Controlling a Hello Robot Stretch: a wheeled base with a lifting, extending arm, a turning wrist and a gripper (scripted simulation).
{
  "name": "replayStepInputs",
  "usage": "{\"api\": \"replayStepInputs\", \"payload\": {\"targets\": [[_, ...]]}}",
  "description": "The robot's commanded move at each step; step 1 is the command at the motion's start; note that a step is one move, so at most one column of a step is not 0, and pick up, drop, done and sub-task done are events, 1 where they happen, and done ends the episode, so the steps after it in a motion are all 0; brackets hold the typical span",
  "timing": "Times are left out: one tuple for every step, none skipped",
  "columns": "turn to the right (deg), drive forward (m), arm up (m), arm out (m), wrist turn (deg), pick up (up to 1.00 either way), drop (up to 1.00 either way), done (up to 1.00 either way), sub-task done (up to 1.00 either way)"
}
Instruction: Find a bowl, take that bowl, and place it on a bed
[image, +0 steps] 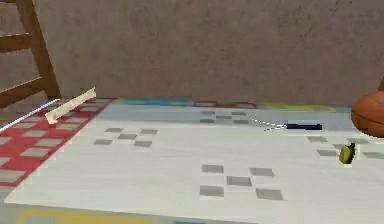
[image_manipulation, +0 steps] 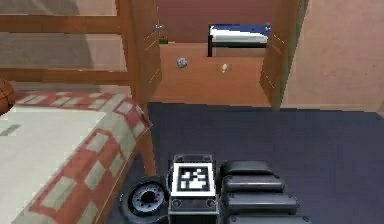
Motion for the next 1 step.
{"api": "replayStepInputs", "payload": {"targets": [[-45.0,0.0,0.0,0.0,0.0,0.0,0.0,0.0,0.0]]}}
